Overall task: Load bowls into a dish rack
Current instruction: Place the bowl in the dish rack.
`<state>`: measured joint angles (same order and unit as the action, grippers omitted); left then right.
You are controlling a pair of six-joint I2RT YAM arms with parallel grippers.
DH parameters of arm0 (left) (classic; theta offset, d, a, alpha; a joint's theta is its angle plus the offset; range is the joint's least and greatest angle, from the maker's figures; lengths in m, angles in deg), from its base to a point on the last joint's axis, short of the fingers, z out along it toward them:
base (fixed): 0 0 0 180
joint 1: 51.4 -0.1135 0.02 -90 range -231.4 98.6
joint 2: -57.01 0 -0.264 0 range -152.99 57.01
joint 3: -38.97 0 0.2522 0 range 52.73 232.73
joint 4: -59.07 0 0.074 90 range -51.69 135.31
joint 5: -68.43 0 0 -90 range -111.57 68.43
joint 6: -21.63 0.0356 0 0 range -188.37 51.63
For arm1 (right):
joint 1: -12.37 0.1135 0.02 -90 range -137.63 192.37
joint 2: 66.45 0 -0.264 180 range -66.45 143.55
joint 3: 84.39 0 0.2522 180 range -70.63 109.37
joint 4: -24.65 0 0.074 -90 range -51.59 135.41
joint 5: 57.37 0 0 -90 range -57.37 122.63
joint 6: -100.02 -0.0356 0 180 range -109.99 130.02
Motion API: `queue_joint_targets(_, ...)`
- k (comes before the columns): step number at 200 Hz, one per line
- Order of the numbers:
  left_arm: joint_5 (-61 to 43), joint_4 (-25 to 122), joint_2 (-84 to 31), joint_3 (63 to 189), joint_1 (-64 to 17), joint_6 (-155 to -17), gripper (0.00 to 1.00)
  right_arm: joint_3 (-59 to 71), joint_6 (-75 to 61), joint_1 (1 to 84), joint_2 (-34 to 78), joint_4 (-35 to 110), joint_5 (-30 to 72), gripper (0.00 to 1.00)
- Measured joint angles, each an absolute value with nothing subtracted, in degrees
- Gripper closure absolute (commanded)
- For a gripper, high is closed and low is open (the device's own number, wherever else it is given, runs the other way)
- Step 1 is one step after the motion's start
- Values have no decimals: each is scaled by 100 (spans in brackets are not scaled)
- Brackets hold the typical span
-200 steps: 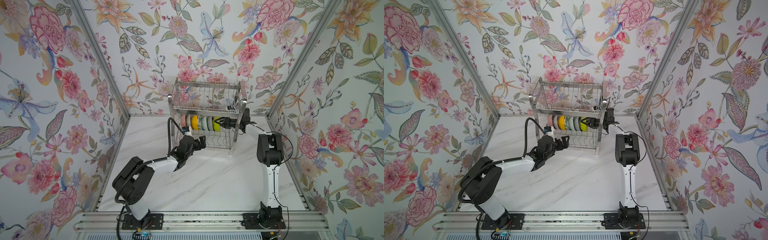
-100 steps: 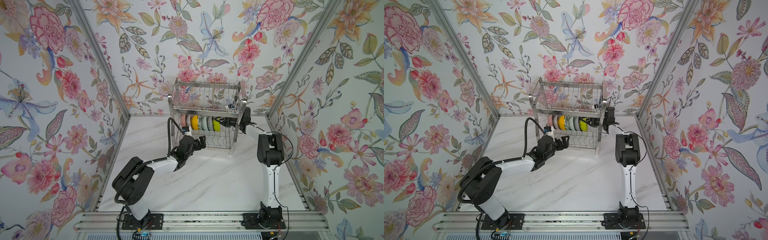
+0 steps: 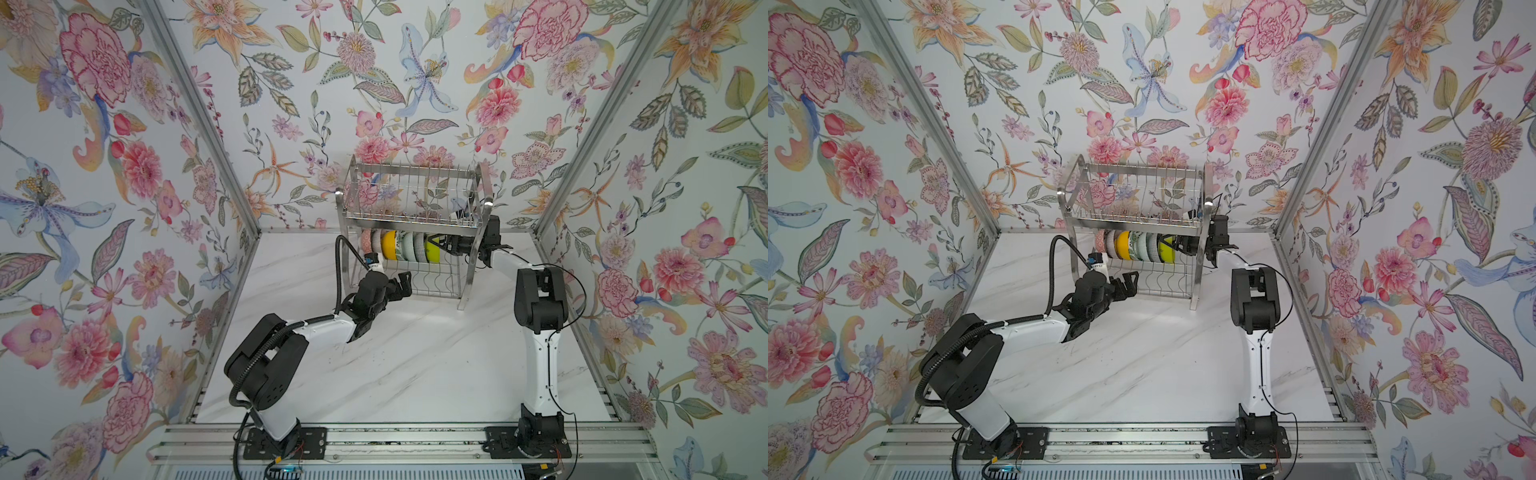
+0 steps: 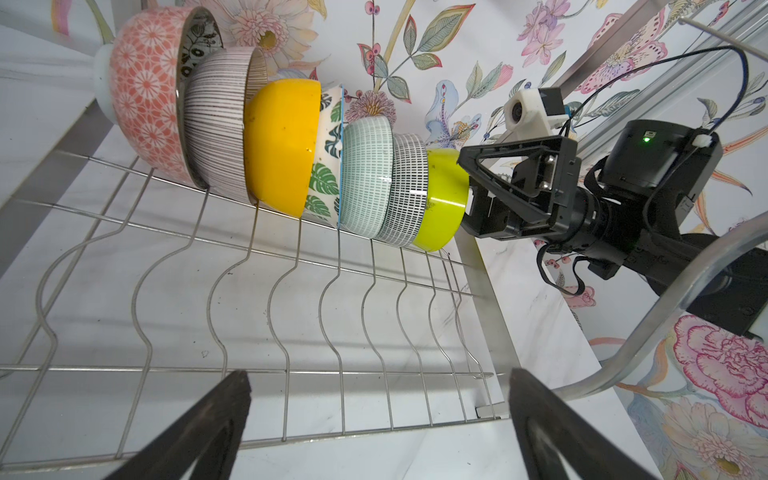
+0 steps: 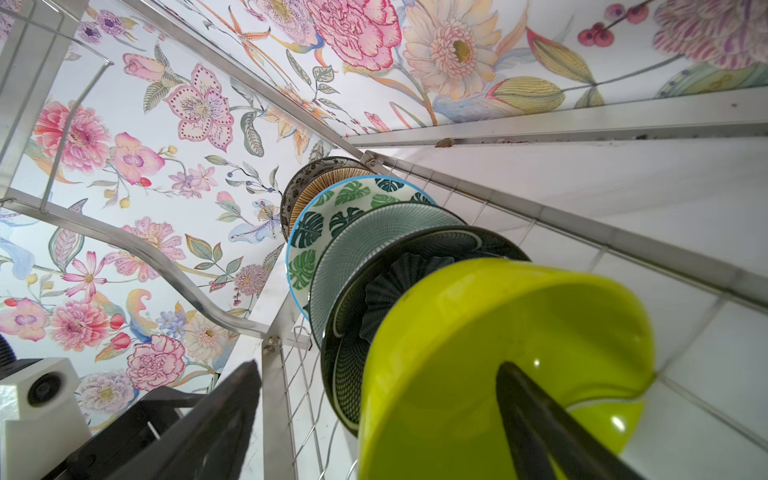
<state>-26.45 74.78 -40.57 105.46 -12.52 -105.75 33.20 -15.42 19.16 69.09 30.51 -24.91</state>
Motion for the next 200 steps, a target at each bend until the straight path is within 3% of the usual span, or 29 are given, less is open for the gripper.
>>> queue_joint_targets(40, -2645, 7478, -4060, 10546, -1252, -10573, 1, 3276, -1262, 1920, 6885, 3199, -2325, 1)
queue_joint_targets(119, -2645, 7480, -4062, 10546, -1252, -10573, 1, 4756, 179, 2062, 7130, 5199, -2039, 1)
queue_joint_targets(200, -2643, 7480, -4106, 10546, -1294, -10573, 1, 4786, 659, 2104, 7147, 5822, -1833, 1)
